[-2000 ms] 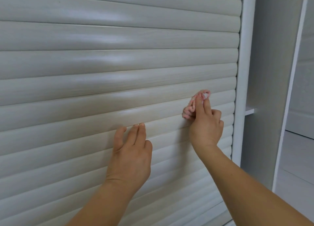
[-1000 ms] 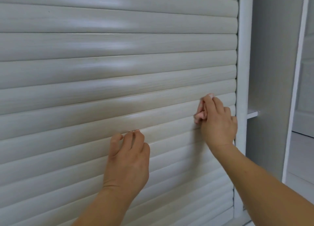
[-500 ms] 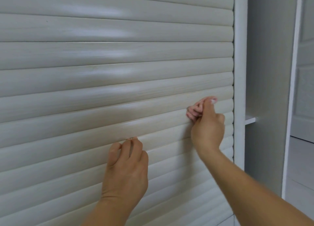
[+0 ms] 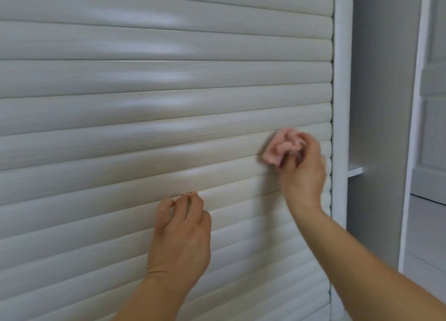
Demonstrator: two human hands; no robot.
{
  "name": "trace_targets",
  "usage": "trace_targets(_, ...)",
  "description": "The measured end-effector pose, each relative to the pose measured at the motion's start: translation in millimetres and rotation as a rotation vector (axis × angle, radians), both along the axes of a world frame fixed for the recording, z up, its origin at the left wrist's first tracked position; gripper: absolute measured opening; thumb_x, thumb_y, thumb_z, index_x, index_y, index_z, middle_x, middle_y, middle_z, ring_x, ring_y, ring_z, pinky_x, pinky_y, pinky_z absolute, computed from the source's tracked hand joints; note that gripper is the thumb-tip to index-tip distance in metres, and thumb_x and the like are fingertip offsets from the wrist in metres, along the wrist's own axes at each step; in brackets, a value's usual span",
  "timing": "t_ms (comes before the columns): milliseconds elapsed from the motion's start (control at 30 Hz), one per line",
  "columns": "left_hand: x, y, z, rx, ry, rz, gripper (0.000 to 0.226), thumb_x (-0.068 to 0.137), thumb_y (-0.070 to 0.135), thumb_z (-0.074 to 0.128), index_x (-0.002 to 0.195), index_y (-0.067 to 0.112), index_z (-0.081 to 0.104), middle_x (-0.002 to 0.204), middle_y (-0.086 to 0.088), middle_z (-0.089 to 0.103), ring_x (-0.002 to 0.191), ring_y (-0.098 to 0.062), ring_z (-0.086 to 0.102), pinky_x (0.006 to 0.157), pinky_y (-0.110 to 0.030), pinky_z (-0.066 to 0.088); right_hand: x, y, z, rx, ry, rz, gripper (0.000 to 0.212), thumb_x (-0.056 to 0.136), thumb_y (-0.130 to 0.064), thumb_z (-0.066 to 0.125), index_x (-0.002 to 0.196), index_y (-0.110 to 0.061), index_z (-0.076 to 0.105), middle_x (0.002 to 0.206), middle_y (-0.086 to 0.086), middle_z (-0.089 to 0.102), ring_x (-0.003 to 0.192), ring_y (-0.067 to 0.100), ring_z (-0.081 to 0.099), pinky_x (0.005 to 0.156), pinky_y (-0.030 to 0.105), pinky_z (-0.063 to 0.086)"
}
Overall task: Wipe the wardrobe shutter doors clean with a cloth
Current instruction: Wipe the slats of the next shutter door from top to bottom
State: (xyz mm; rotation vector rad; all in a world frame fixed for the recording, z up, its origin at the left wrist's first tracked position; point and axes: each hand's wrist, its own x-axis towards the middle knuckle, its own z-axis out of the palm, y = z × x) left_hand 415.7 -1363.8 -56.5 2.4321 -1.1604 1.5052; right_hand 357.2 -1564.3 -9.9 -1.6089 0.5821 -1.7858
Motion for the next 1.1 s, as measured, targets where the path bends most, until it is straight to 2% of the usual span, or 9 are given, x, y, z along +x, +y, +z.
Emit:
trace_targets(100,0.9,-0.4,0.1,0.003,0.009,-0.002,0.035,0.069,0.005,0.028,0.066,0.006,0.063,0.095,-0.018,0.063,0.084,-0.033,0.062,0.089,-0.043,0.028,6.7,-30.7,6.8,0.12,0.106,-0.049,0.033,0.094,-0.009,0.04,0.116,-0.023,0.059,0.094,-0.01,0.053,0.106,0.025,0.046,0.081,0.022,0.033)
trace_targets(233,3.0,1.3,-0.2,0.017,0.022,-0.012,0.034,0.069,0.007,0.029,0.067,0.006,0.064,0.098,-0.018,0.063,0.086,-0.033,0.061,0.089,-0.044,0.028,31.4,-16.8,8.8,-0.111,0.169,-0.075,0.039,0.084,-0.024,0.028,0.105,-0.024,0.061,0.104,-0.007,0.063,0.095,0.025,0.049,0.08,0.038,0.042)
trace_targets(400,4.0,3.6,-1.4,0.041,0.034,-0.027,0.036,0.068,0.008,0.03,0.068,0.006,0.065,0.1,-0.019,0.064,0.09,-0.033,0.063,0.089,-0.044,0.028,46.9,51.5,3.6,-0.406,0.265,-0.281,0.03,0.083,-0.018,0.05,0.108,-0.018,0.067,0.11,-0.001,0.068,0.08,0.031,0.055,0.064,0.029,0.031)
trace_targets(667,4.4,12.8,0.2,0.073,0.015,-0.061,0.038,0.069,0.008,0.026,0.067,0.008,0.064,0.106,-0.019,0.065,0.1,-0.029,0.061,0.093,-0.045,0.028,43.4,68.2,0.6,-0.87,0.371,-0.303,0.041,0.082,-0.026,0.047,0.118,-0.021,0.066,0.118,-0.006,0.066,0.083,0.019,0.042,0.066,0.031,0.027)
trace_targets(733,6.1,15.0,0.1,0.09,0.015,-0.06,0.038,0.069,0.007,0.025,0.066,0.008,0.063,0.108,-0.019,0.064,0.101,-0.029,0.063,0.093,-0.046,0.027,31.0,41.5,4.4,-0.792,0.451,-0.359,0.04,0.083,-0.027,0.046,0.119,-0.024,0.064,0.114,-0.006,0.067,0.084,0.021,0.047,0.067,0.033,0.031)
trace_targets(833,7.5,17.9,-2.7,0.101,0.006,-0.069,0.039,0.073,0.005,0.024,0.066,0.009,0.062,0.112,-0.02,0.064,0.103,-0.03,0.063,0.095,-0.048,0.028,13.7,-6.9,2.5,-0.399,0.549,-0.297,0.028,0.093,-0.027,0.042,0.115,-0.033,0.059,0.099,0.0,0.062,0.088,0.026,0.052,0.076,0.036,0.039)
trace_targets(933,9.9,21.5,-6.9,0.101,-0.006,-0.085,0.043,0.078,0.002,0.019,0.067,0.01,0.061,0.119,-0.02,0.062,0.109,-0.03,0.061,0.098,-0.05,0.027,7.2,-33.1,4.2,-0.001,0.27,-0.072,0.026,0.09,-0.05,0.042,0.085,-0.032,0.061,0.095,-0.002,0.054,0.081,0.013,0.058,0.089,0.044,0.05)
trace_targets(1000,10.6,24.4,-8.2,0.113,-0.004,-0.092,0.038,0.076,0.003,0.023,0.067,0.01,0.06,0.123,-0.019,0.06,0.113,-0.028,0.059,0.098,-0.052,0.026,15.4,-26.0,0.7,-0.007,0.289,-0.068,0.022,0.094,-0.042,0.038,0.102,-0.031,0.056,0.112,0.002,0.051,0.092,0.013,0.057,0.099,0.033,0.043)
trace_targets(1100,12.5,32.5,-9.9,0.131,-0.016,-0.095,0.035,0.073,0.005,0.026,0.068,0.011,0.06,0.126,-0.015,0.058,0.119,-0.025,0.055,0.1,-0.054,0.025,29.1,6.4,-12.9,-0.103,0.312,0.003,0.052,0.089,-0.041,0.027,0.129,-0.014,0.045,0.13,0.005,0.051,0.111,0.027,0.046,0.092,0.006,0.021)
